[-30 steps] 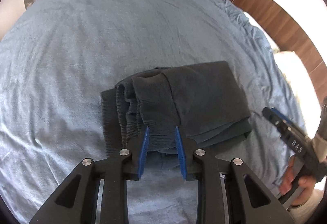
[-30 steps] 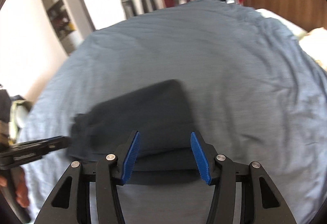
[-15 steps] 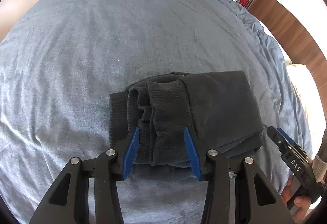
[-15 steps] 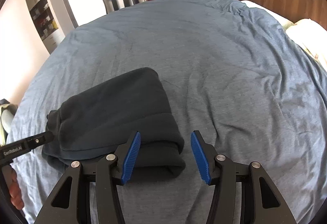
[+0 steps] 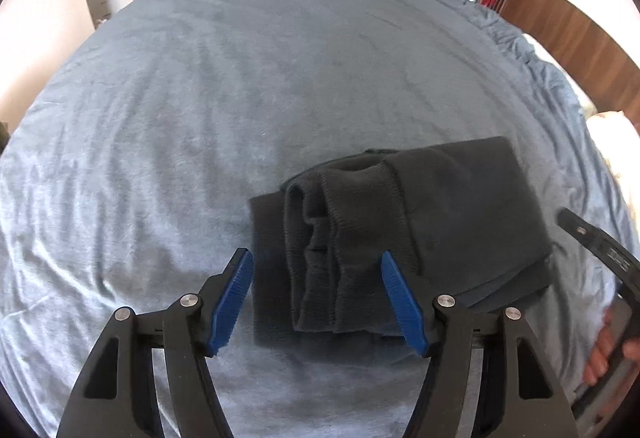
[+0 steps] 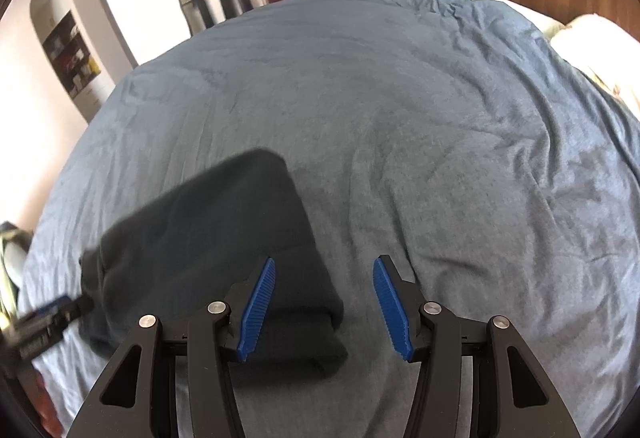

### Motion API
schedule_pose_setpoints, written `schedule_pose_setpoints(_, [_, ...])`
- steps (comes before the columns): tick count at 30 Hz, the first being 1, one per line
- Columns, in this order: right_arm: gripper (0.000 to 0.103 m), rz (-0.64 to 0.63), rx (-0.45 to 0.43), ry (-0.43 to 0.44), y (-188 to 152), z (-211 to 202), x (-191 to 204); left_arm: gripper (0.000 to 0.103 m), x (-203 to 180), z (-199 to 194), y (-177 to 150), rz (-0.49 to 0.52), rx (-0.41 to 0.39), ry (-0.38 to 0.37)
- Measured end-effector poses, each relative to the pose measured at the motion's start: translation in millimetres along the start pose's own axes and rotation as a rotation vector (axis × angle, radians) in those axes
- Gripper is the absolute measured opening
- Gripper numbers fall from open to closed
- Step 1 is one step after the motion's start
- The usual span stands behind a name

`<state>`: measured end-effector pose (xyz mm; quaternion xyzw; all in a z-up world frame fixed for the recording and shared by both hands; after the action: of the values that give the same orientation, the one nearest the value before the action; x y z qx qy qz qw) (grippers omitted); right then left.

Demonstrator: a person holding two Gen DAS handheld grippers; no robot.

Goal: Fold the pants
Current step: 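Grip the folded end with the left tool while the right tool grips the bundle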

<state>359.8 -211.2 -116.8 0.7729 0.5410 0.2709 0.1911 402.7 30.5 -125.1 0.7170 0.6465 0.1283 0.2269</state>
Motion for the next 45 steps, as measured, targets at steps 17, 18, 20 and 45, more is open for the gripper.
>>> schedule_pose_setpoints(17, [0.053,-0.072,0.124,0.047,6,76,20,0.101,24,77,2,-0.118,0.129,-0.161])
schedule_pose_setpoints(18, [0.053,-0.08,0.131,0.037,5,79,20,0.101,24,81,1,-0.126,0.136,-0.183])
schedule_pose_setpoints(20, [0.053,-0.102,0.14,0.021,4,83,21,0.101,26,86,0,-0.142,0.141,-0.212])
schedule_pose_setpoints(45, [0.027,-0.015,0.034,0.15,26,23,38,0.04,28,-13,23,-0.126,-0.016,-0.31])
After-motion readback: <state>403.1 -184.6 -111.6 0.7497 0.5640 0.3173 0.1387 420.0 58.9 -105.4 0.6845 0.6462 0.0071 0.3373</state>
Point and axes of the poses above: each gripper's, at about its wrist camera, not at the fingertips, and z roughly the way its jaws point, x to its left, y to its top, the point moved 4 cm from there along z, roughly the way its jaws point, and after that the axes turned 2 degrees about y, right-handed, at the moved point
